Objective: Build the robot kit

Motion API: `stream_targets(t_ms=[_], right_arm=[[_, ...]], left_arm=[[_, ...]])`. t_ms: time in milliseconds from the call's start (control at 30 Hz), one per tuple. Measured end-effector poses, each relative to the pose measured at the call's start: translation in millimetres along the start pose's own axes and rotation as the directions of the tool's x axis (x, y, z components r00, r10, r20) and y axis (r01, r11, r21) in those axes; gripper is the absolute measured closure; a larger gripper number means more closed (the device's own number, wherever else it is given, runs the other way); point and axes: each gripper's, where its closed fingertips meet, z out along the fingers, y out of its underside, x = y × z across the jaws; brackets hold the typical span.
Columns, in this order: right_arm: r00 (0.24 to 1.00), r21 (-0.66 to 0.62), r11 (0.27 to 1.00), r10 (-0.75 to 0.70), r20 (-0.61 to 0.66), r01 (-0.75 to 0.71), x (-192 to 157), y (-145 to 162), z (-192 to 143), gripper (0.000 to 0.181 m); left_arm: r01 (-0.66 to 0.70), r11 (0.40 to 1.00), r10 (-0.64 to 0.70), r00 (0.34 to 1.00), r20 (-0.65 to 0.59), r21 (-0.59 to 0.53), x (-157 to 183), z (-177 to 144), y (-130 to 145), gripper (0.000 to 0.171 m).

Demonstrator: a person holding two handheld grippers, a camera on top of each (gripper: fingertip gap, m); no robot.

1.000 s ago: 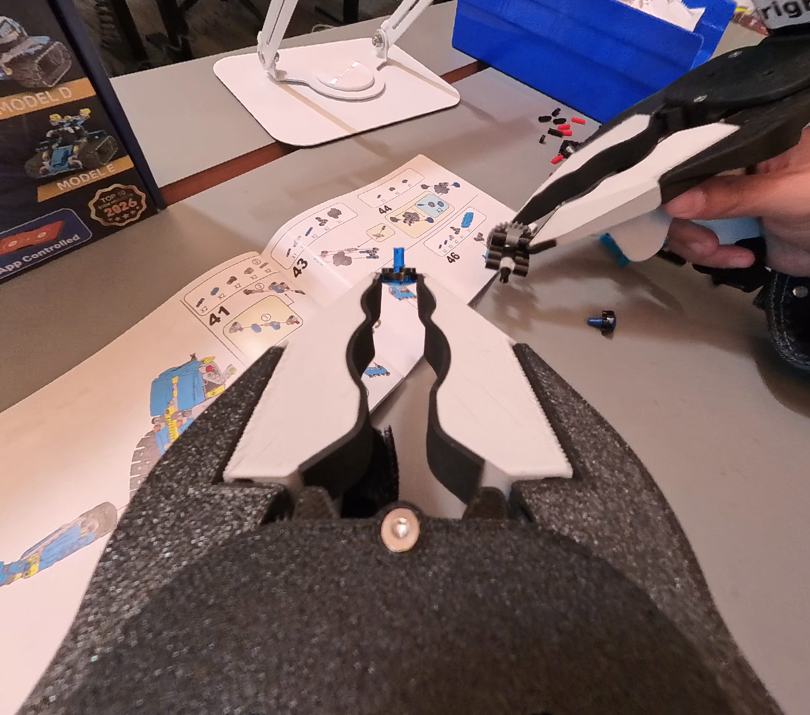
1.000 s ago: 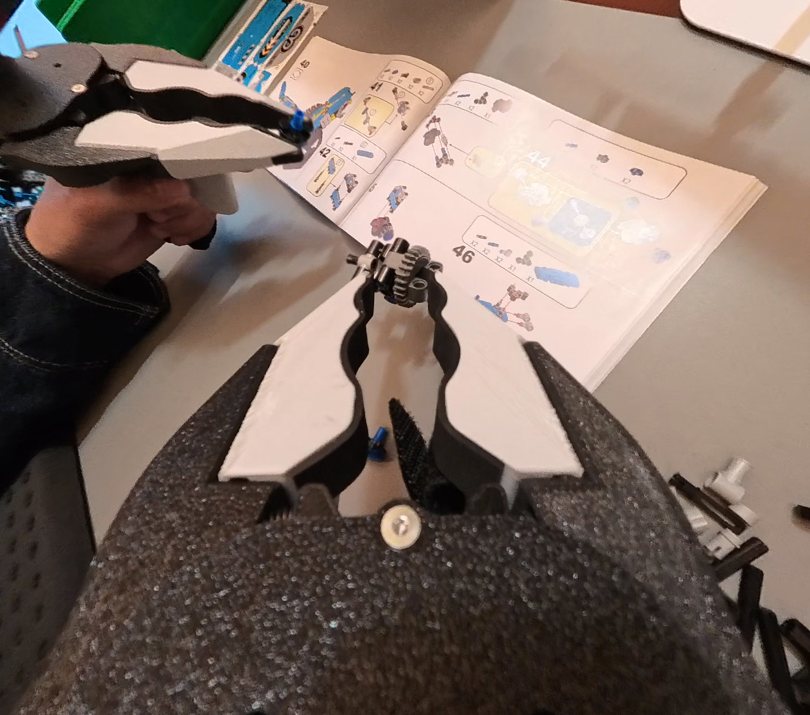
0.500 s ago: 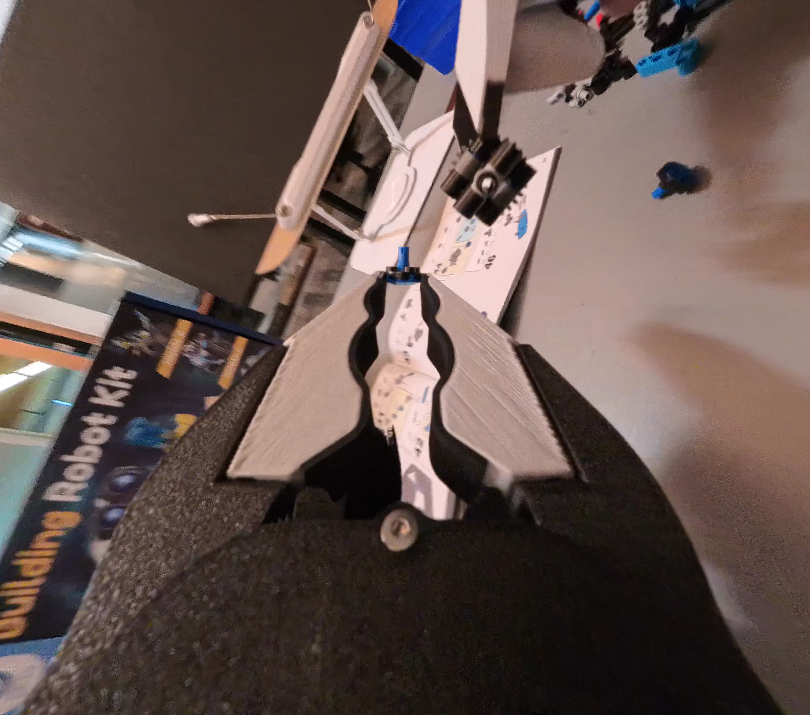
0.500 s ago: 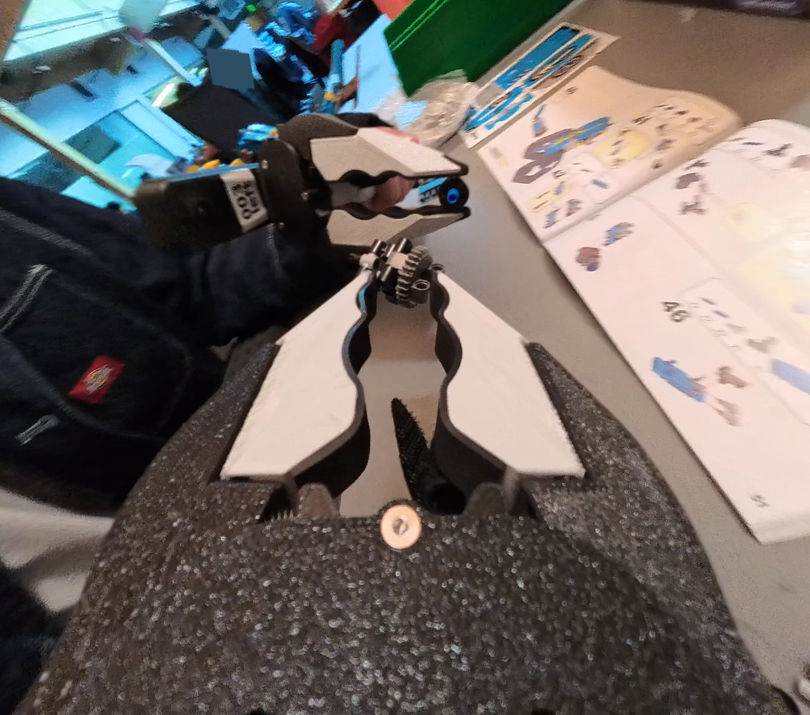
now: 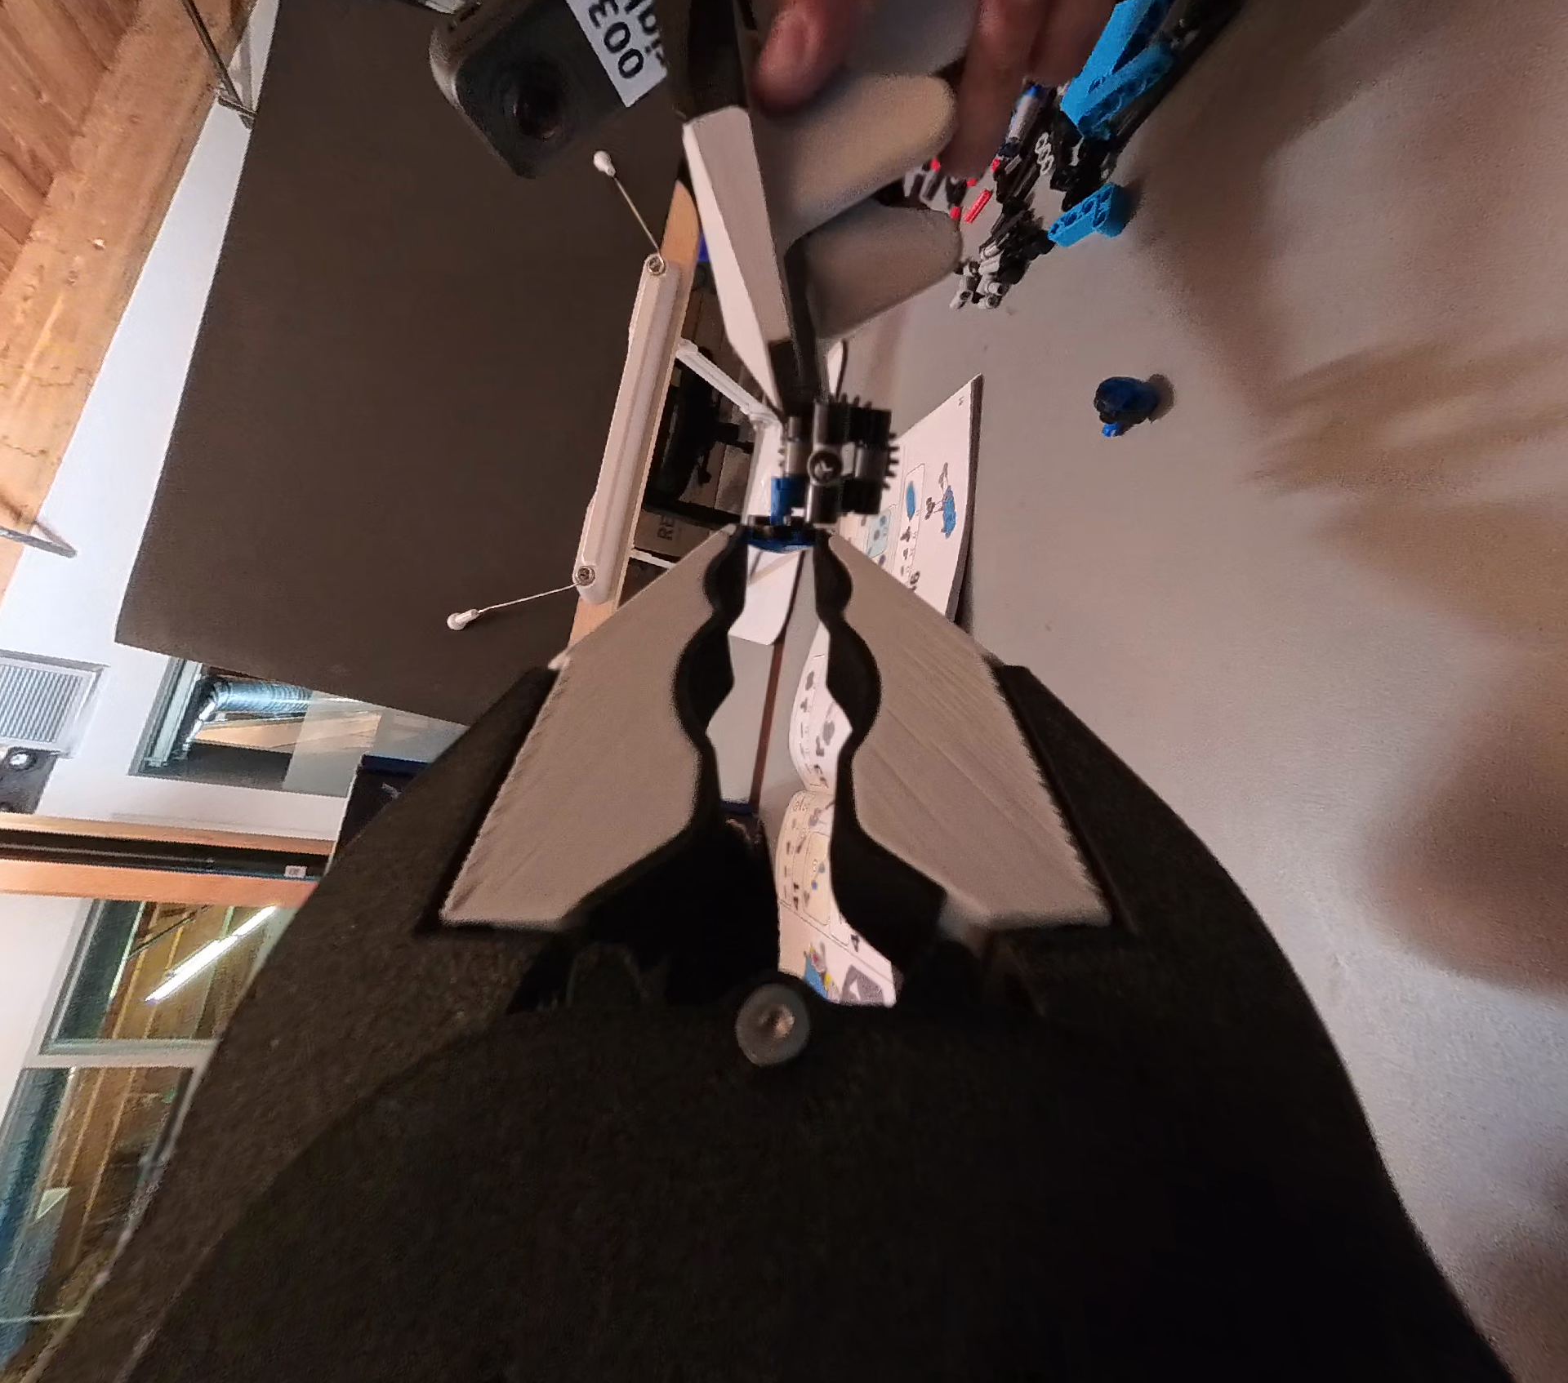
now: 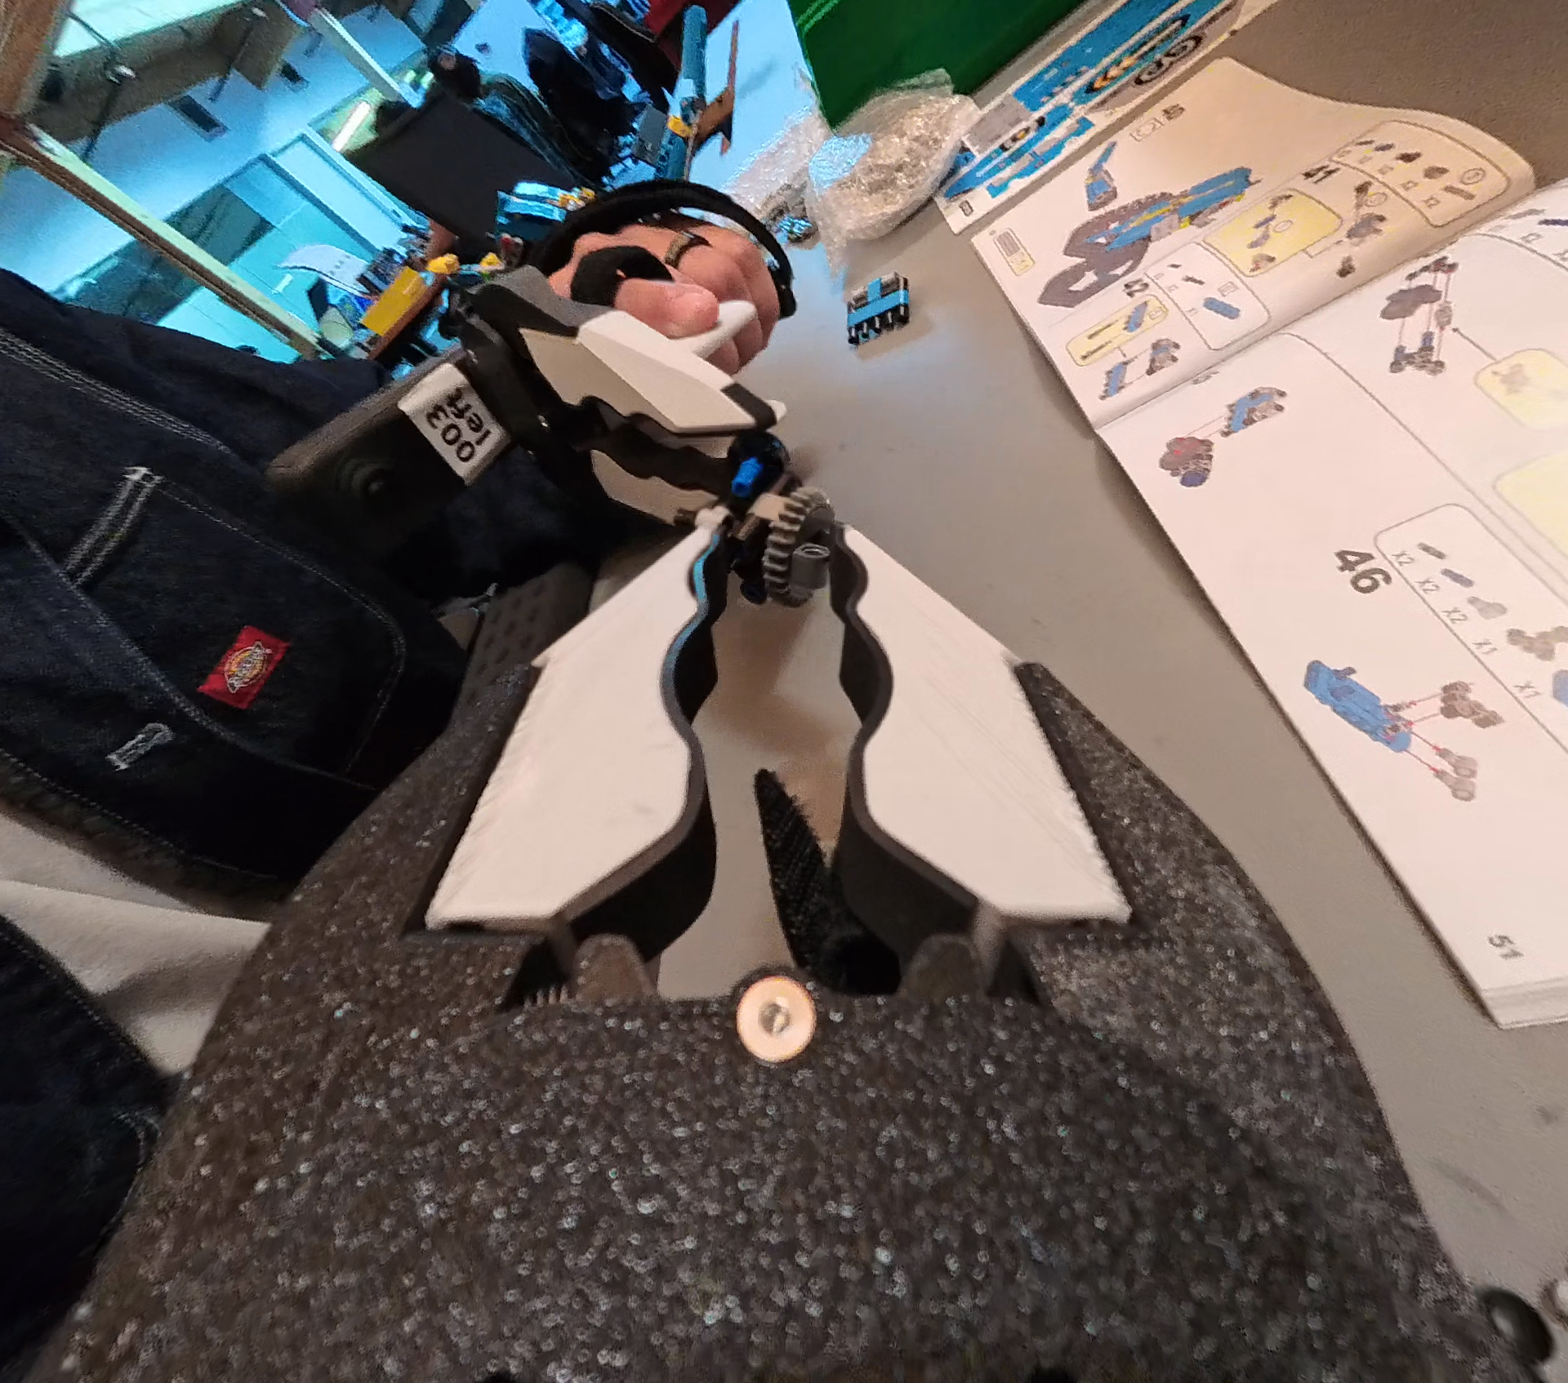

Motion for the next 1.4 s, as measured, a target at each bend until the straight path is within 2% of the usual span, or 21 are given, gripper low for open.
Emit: stream_targets(t_ms=[200,400,500,600,667,733,833,900,933,967,1033,1067,1133,1200,1233,1300,1400], right_arm=[[1.0,0.027,1.0,-0.002,0.009,0.002,-2,-5,-4,0.158],[0.999,0.059,0.998,0.028,-0.03,-0.026,10,-10,0,0.158],[0.997,-0.016,0.999,0.039,-0.074,-0.04,22,6,10,0.158],[0.986,-0.139,0.987,0.061,-0.157,-0.083,37,31,20,0.158],[0.985,-0.206,0.971,0.09,-0.148,-0.12,35,45,30,0.158],[0.972,-0.305,0.951,-0.029,-0.233,-0.045,45,59,35,0.157],[0.937,-0.359,0.929,-0.201,-0.287,0.09,49,56,39,0.155],[0.911,-0.373,0.909,-0.301,-0.28,0.186,42,50,43,0.137],[0.886,-0.389,0.89,-0.363,-0.29,0.237,39,46,43,0.134],[0.841,-0.417,0.855,-0.449,-0.301,0.307,35,43,40,0.133],[0.723,-0.523,0.734,-0.63,-0.283,0.434,28,46,33,0.131],[0.679,-0.601,0.643,-0.702,-0.215,0.475,23,54,32,0.131],[0.582,-0.758,0.406,-0.812,-0.043,0.51,23,68,26,0.128],[0.5,-0.825,0.189,-0.857,0.126,0.532,24,62,20,0.132],[0.492,-0.82,0.14,-0.85,0.188,0.555,20,55,23,0.133],[0.519,-0.775,0.117,-0.803,0.294,0.621,7,48,36,0.139],[0.43,-0.736,-0.042,-0.789,0.44,0.676,22,54,41,0.147]], left_arm=[[0.045,0.998,-0.046,0.999,-0.027,-0.04,3,3,11,0.156],[0.106,0.994,-0.109,0.99,-0.085,-0.035,14,6,7,0.156],[0.155,0.985,-0.162,0.98,-0.112,-0.071,18,8,15,0.157],[0.13,0.974,-0.155,0.98,-0.127,-0.186,20,7,50,0.156],[0.195,0.954,-0.234,0.959,-0.159,-0.228,23,6,66,0.156],[0.229,0.944,-0.267,0.953,-0.142,-0.24,20,5,74,0.156],[0.226,0.939,-0.266,0.955,-0.131,-0.26,18,5,82,0.156],[0.226,0.936,-0.268,0.955,-0.127,-0.271,17,4,87,0.157],[0.223,0.935,-0.264,0.957,-0.12,-0.274,16,4,89,0.156],[0.218,0.936,-0.257,0.96,-0.115,-0.276,14,3,91,0.156],[0.214,0.932,-0.254,0.961,-0.107,-0.293,11,1,96,0.156],[0.213,0.932,-0.251,0.963,-0.099,-0.293,9,0,98,0.156],[0.219,0.928,-0.258,0.961,-0.096,-0.303,7,-2,102,0.156],[0.212,0.928,-0.249,0.964,-0.089,-0.307,4,-4,105,0.156],[0.212,0.926,-0.25,0.964,-0.088,-0.312,4,-4,107,0.156],[0.216,0.922,-0.255,0.963,-0.083,-0.32,2,-7,112,0.156],[0.247,0.905,-0.287,0.955,-0.069,-0.346,-1,-12,126,0.156]])
